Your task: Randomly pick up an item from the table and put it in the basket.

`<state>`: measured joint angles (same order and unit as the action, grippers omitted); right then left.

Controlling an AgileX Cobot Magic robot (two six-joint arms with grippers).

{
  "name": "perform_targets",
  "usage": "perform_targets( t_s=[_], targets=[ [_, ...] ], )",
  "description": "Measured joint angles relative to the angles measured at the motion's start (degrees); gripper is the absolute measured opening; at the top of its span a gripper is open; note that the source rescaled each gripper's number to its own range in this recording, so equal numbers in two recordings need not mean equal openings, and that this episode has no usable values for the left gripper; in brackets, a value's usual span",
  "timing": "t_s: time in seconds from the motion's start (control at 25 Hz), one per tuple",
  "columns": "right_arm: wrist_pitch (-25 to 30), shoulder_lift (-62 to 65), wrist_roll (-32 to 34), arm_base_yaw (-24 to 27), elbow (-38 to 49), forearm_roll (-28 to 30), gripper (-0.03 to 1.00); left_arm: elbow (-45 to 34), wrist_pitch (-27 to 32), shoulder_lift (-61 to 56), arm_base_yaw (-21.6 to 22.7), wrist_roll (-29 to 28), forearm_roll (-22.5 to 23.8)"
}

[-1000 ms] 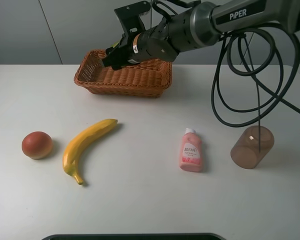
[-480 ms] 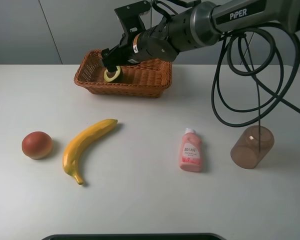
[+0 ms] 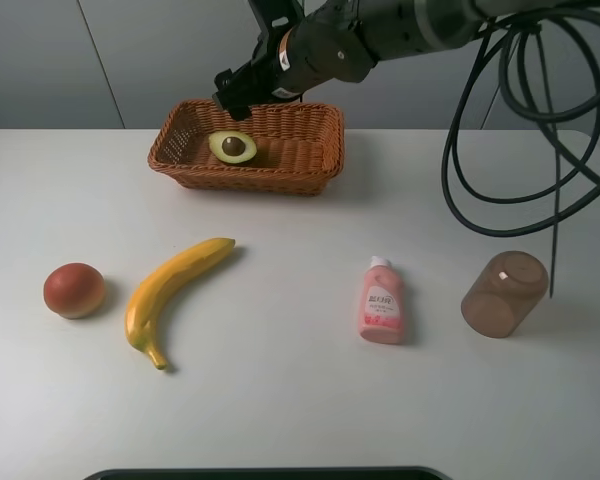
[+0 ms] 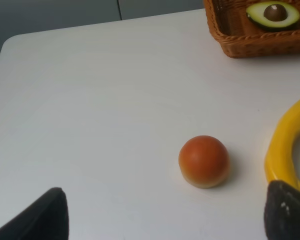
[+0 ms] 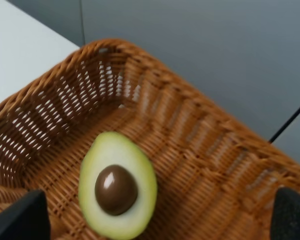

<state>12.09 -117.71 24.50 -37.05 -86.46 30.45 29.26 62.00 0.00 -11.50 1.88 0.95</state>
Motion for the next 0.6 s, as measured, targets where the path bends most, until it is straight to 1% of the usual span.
perform_targets(
  t_s=[0.04, 0.12, 0.32, 0.44, 0.6],
  targets=[
    [1.89, 2.00, -1.36, 0.00, 0.00, 0.00, 0.79, 0.00, 0.00, 0.00, 0.00, 0.00, 0.00],
    [5.96, 7.22, -4.58, 0.54, 0.00, -0.72, 0.79, 0.00, 0.00, 0.00, 0.00, 0.00, 0.00],
    [16.31, 19.83, -10.95, 3.96, 0.00, -5.86, 0.79, 0.00, 0.00, 0.00, 0.00, 0.00, 0.00],
    [22.51, 27.66, -13.62, 7.02, 0.00, -9.18, 0.79, 0.00, 0.00, 0.00, 0.00, 0.00, 0.00],
    [30.93, 37.63, -19.97, 12.67, 0.00, -16.37, 0.79, 0.00, 0.00, 0.00, 0.00, 0.00, 0.00]
  ],
)
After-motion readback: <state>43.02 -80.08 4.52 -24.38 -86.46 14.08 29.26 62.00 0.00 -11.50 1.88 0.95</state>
